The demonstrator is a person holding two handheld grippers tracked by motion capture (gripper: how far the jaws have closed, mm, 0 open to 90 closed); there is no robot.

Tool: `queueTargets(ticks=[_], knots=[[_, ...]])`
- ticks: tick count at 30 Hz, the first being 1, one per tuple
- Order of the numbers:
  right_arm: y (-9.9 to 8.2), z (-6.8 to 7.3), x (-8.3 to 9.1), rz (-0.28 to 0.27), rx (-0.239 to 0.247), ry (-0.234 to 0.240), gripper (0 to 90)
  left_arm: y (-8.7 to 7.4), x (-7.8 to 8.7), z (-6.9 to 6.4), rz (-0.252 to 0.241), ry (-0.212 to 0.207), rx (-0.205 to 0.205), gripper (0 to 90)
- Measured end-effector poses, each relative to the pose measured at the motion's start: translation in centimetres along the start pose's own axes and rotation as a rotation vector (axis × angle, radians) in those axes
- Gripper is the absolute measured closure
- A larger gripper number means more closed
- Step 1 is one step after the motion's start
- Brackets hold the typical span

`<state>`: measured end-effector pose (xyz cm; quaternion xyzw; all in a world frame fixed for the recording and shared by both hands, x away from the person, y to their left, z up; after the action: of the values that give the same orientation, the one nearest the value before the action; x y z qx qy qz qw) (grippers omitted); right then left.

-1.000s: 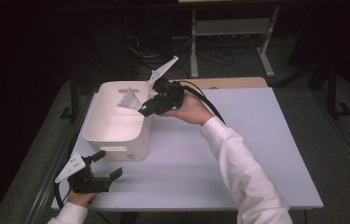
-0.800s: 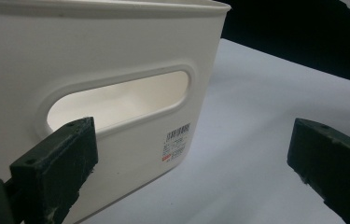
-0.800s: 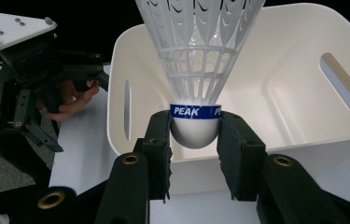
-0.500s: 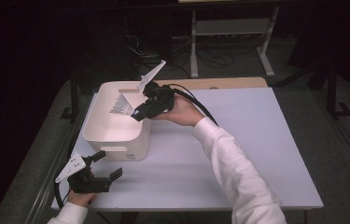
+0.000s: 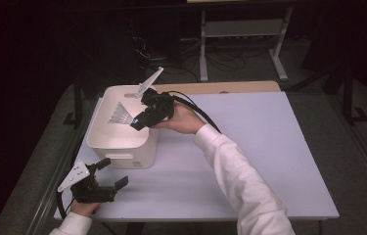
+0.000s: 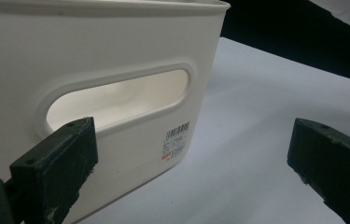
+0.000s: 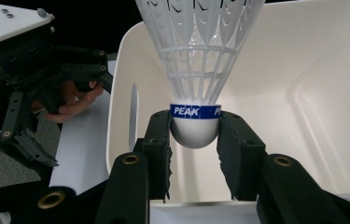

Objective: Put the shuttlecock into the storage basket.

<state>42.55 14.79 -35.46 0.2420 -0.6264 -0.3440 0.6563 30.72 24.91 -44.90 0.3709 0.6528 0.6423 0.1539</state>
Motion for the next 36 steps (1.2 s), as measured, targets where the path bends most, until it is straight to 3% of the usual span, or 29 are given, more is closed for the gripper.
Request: queueTargets(ticks=[17, 19, 29, 33, 36], knots=[[-0.5, -0.1, -2.2, 0.050, 0.003, 0.021, 63.3, 0.1, 0.0, -0.1, -0.006, -0.004, 0.005, 1.4], [-0.5, -0.1, -2.2, 0.046, 0.013, 0.019, 56.2, 0.1, 0.0, -0.1, -0.008, -0.004, 0.005, 1.4], [0.0, -0.4, -0.8, 0.002, -0.038, 0.023, 23.5, 0.0, -0.1, -0.3, -0.004, -0.013, 0.002, 1.4], [-0.1, -0.5, -0.4, -0.001, -0.086, 0.026, 8.7, 0.0, -0.1, -0.3, -0.009, -0.014, 0.009, 1.3], [-0.3, -1.1, 0.0, -0.014, -0.084, -0.017, 0.0, 0.0, -0.1, -0.3, -0.005, -0.016, 0.002, 1.3]])
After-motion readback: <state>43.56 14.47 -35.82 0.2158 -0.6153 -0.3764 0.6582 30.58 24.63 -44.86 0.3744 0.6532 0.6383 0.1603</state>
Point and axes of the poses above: each handheld gripper's, and its own axes: x roughly backward along the jaws, y roughly out of its top, z roughly to its left, the point moved 10 cm from there along -x, roughly forward along the jaws
